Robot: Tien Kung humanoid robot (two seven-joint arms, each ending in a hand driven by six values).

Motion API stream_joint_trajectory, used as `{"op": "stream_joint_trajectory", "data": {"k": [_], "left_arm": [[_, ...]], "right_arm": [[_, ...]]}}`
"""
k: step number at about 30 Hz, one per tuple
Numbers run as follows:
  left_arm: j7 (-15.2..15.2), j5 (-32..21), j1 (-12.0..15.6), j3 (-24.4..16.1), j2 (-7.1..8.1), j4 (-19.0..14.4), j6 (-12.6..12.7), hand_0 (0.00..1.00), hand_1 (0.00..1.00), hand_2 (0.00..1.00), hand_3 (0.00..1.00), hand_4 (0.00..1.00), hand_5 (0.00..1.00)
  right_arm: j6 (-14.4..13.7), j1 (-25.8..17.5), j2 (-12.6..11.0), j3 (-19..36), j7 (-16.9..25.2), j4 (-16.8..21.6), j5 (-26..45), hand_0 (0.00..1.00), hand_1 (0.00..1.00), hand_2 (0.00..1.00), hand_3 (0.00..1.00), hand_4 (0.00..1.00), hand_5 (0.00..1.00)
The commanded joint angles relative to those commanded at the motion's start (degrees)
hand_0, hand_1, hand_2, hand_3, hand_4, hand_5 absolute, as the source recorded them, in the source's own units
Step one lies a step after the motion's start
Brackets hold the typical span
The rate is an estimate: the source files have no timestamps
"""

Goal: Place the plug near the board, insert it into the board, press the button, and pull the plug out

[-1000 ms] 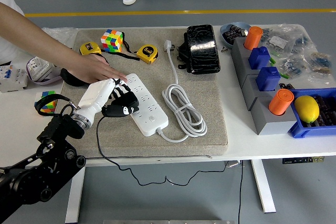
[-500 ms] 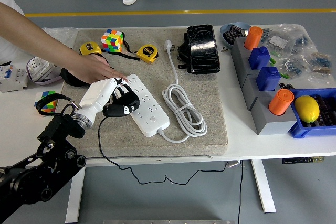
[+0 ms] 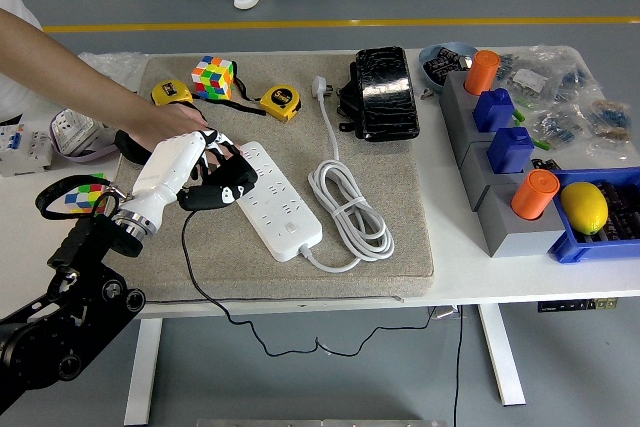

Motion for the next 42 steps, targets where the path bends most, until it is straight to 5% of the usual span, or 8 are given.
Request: {"op": "stream_joint_trajectory", "data": {"k": [10,11,16,17,21,23,36,42], "left_arm": [[-1.22,-0.44,0.21,-1.36,-0.13,6.16,0.29,0.185,0.209,0.282,0.478,0.685,0.107],[-1.22,-0.47,0.18,-1.33,-0.21,6.47,0.25,0.236,0.303,0.399,0.520,0.819,0.212],[-1.32,-0.15,0.16,-1.24,-0.47,7.76,0.20,0.236,0.303,0.399,0.520,0.819,0.212],[-1.28,-0.08,0.15,-1.23,-0.47,7.86,0.20,0.328,0.440,0.476,0.533,0.907,0.306],[-1.05,0.45,0.23,-1.43,-0.39,8.28,0.16,0.328,0.440,0.476,0.533,0.907,0.306],[-1.14,0.58,0.37,-1.57,-0.34,8.26,0.34,0.383,0.514,0.528,0.551,0.954,0.346],[-0.51,1.45,1.48,-3.53,0.26,6.15,-0.06,0.427,0.571,0.577,0.592,0.998,0.434],[-4.73,-6.31,2.83,-6.99,0.69,2.45,-0.29,0.414,0.552,0.567,0.581,0.998,0.468]], "right_arm": [[0.01,0.05,0.08,0.05,0.00,-0.01,-0.01,0.551,0.591,0.544,0.513,0.869,0.373],[0.01,0.06,0.07,0.07,0.01,0.00,-0.01,0.553,0.591,0.544,0.513,0.868,0.373],[0.01,-0.04,0.05,0.09,0.00,0.00,-0.04,0.553,0.591,0.544,0.513,0.868,0.373],[0.01,-0.07,0.06,0.06,0.00,-0.02,0.00,0.552,0.591,0.544,0.512,0.868,0.372],[0.03,-0.13,0.11,0.02,-0.01,-0.03,0.00,0.552,0.591,0.544,0.512,0.868,0.372],[0.03,-0.13,0.11,0.05,0.00,-0.02,-0.02,0.551,0.591,0.544,0.512,0.868,0.373],[0.04,-0.05,0.06,0.09,0.04,0.01,-0.07,0.551,0.591,0.544,0.512,0.867,0.371],[0.08,-0.06,0.19,-0.13,-0.05,-0.18,0.02,0.551,0.591,0.544,0.512,0.867,0.371]]}}
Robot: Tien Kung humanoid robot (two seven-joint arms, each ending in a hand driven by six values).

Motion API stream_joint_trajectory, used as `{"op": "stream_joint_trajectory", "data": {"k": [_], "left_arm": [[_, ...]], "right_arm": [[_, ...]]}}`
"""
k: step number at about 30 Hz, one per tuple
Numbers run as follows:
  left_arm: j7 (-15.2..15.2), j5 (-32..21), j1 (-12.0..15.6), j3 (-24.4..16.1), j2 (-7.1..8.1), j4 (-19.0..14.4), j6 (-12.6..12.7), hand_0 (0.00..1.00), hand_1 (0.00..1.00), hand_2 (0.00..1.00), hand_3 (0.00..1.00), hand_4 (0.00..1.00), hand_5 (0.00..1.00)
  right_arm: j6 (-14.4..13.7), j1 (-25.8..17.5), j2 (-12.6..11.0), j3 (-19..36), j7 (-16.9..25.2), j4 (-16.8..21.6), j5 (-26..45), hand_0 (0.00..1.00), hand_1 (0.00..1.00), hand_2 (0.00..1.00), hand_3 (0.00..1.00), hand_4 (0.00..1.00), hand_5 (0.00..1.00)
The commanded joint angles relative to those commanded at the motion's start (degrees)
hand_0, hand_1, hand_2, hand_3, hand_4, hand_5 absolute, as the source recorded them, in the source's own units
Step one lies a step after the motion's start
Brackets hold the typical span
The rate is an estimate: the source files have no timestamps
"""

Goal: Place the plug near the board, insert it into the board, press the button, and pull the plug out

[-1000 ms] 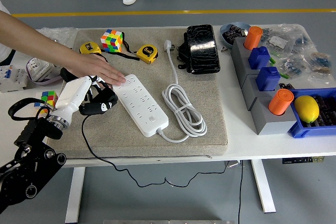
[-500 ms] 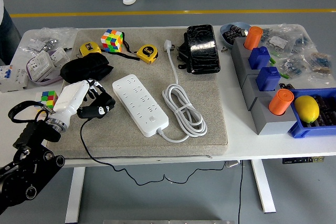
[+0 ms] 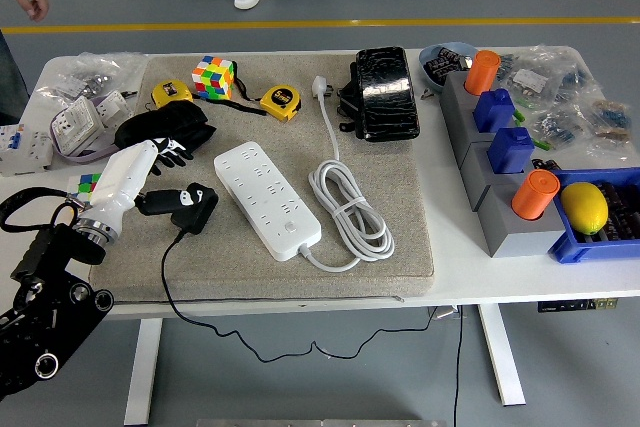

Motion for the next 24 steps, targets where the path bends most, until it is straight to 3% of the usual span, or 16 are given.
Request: {"op": "stream_joint_trajectory", "data": {"k": [5,8,10,11,13,24], "left_arm": [[-6.90,-12.28,0.40,-3.06,-0.28,0.79,-0.74,0.394,0.518,0.530,0.551,0.962,0.444],[-9.53,-18.72,0.36,-4.33,-0.36,1.78,-0.87,0.394,0.518,0.530,0.551,0.962,0.444],[-10.60,-23.56,0.31,-5.07,-0.32,2.47,-0.80,0.394,0.518,0.530,0.551,0.962,0.444],[-10.78,-25.79,0.34,-5.42,-0.30,2.66,-0.76,0.384,0.485,0.515,0.538,0.894,0.367],[-10.90,-29.93,0.58,-6.73,-0.33,2.86,-0.79,0.384,0.485,0.515,0.538,0.894,0.367],[-10.07,-32.27,1.31,-11.94,0.24,2.92,-1.16,0.380,0.487,0.516,0.535,0.901,0.385]], "right_arm": [[0.00,0.16,0.05,-0.08,-0.07,-0.10,0.09,0.551,0.590,0.544,0.512,0.866,0.371],[-0.03,0.33,0.23,-0.11,-0.10,-0.25,0.26,0.551,0.590,0.544,0.512,0.866,0.371],[-0.07,0.46,0.42,-0.22,-0.15,-0.44,0.47,0.551,0.590,0.544,0.512,0.866,0.371],[-0.09,0.53,0.51,-0.33,-0.20,-0.54,0.56,0.551,0.590,0.543,0.512,0.865,0.371],[-0.15,0.67,0.63,-0.35,-0.32,-0.69,0.63,0.551,0.590,0.543,0.512,0.865,0.371],[-0.22,1.59,0.34,-1.05,-0.75,-1.25,1.26,0.556,0.591,0.543,0.511,0.862,0.375]]}}
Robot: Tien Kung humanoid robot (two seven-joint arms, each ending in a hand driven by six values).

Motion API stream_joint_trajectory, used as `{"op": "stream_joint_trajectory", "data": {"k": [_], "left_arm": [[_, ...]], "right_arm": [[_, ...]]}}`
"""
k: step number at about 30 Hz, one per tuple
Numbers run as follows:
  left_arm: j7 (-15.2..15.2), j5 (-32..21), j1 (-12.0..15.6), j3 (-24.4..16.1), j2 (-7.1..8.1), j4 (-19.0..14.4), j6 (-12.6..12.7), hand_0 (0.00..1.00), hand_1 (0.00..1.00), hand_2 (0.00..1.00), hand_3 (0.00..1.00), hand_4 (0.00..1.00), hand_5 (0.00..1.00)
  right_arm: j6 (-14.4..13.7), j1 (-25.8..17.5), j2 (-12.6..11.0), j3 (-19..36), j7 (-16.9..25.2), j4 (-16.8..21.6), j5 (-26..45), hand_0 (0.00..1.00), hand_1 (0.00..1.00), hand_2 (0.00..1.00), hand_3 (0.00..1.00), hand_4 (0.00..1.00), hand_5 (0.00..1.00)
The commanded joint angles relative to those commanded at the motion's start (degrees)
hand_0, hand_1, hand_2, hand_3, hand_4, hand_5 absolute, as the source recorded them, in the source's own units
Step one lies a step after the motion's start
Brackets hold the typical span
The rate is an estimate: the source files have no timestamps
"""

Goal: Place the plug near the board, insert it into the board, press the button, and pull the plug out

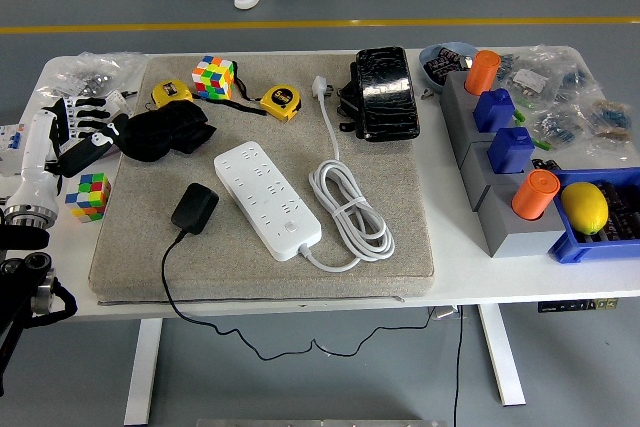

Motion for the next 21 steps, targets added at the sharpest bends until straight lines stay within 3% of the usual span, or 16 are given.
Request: {"op": "stream_joint_trajectory", "data": {"k": [21], "left_arm": [[0.99,0.45,1.11,-3.05,0.82,-0.86,-0.50,0.378,0.477,0.513,0.535,0.854,0.346]], "right_arm": [[0.07,2.19,-1.52,-4.75,-0.38,-0.91,2.43,0.556,0.595,0.545,0.511,0.856,0.375]]}}
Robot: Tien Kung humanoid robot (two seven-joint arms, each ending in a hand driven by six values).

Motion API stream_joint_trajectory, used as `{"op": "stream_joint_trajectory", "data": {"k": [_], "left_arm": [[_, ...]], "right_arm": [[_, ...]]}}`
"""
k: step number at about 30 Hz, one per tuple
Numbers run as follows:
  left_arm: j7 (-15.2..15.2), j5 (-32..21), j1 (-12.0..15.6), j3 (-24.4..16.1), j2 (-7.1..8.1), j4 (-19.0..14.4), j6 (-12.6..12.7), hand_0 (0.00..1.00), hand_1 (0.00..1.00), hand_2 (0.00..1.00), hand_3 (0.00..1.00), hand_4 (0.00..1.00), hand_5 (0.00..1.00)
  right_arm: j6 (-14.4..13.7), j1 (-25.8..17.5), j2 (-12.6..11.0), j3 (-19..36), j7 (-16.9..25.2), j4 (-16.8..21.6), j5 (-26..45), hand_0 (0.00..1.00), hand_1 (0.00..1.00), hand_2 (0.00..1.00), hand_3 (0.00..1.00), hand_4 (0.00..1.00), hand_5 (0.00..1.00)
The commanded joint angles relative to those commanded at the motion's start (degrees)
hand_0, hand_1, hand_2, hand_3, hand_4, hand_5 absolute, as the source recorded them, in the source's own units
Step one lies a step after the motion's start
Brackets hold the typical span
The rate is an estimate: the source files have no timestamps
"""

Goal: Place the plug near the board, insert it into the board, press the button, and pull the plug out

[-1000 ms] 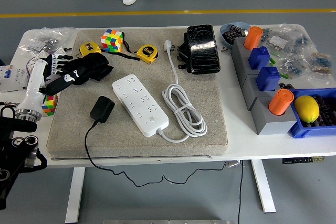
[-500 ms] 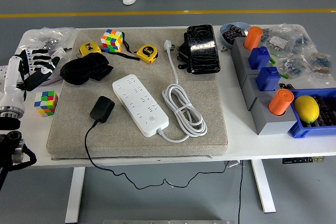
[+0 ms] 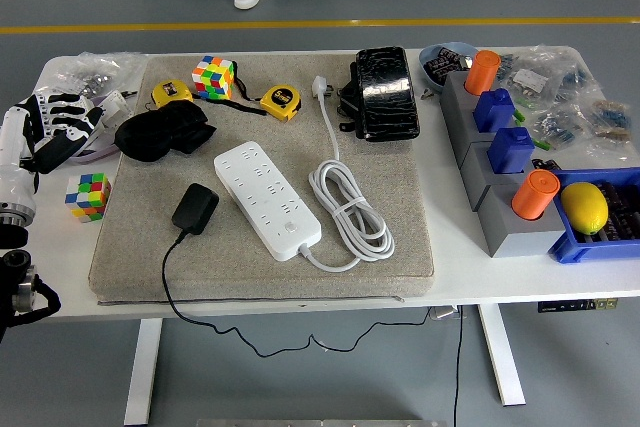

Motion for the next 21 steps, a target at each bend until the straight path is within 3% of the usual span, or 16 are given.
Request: {"op": "stream_joint_trajectory", "data": {"k": [21], "left_arm": [[1.06,0.18,-0.16,1.78,0.96,-0.72,-0.64,0.381,0.474,0.514,0.535,0.844,0.342]], "right_arm": [[0.14,0.06,-0.42,-2.50,-0.21,-0.39,1.19,0.554,0.596,0.548,0.511,0.854,0.381]]}}
